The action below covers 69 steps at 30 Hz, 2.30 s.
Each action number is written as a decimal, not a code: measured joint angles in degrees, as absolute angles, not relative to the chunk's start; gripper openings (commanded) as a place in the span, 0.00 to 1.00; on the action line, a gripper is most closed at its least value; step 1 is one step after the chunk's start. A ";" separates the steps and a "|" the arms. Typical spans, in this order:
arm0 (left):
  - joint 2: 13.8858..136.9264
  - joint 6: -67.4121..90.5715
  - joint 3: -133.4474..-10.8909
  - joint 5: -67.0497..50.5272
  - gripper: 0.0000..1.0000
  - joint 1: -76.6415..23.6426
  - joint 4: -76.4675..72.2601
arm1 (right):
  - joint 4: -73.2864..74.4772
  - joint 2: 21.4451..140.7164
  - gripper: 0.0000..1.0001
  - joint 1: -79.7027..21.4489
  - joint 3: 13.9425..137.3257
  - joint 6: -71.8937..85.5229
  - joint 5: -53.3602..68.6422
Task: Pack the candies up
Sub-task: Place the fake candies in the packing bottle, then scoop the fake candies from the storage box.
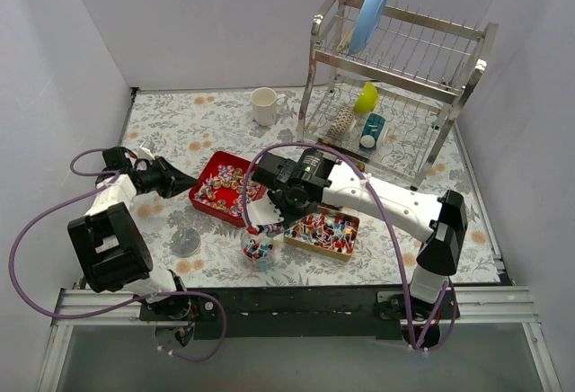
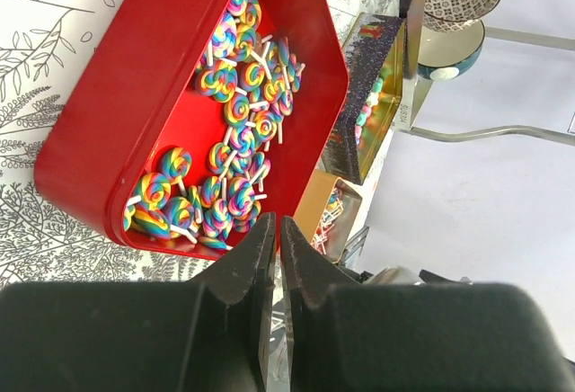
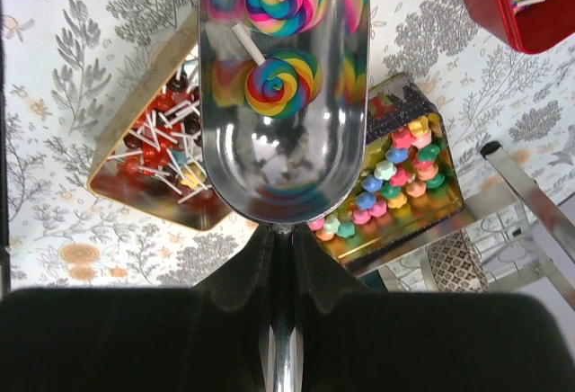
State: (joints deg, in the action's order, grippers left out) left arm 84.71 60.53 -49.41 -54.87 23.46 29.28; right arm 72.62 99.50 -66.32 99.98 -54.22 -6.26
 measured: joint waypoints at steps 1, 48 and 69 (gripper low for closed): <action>84.44 60.71 -49.21 -54.92 0.07 23.46 29.21 | 72.66 99.88 0.01 -66.70 99.98 -54.19 -7.42; 74.00 60.86 -44.91 -79.70 0.00 15.31 26.74 | 73.38 115.68 0.01 -65.73 123.46 -39.09 -12.75; 80.66 56.86 -52.71 -69.49 0.03 14.74 30.81 | 65.34 113.75 0.01 -62.96 124.60 -41.87 -6.70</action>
State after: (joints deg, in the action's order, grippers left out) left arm 80.66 56.86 -52.71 -69.49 14.74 30.81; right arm 65.34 113.75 -62.96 124.60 -41.87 -6.70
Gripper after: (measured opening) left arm 0.017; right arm 0.167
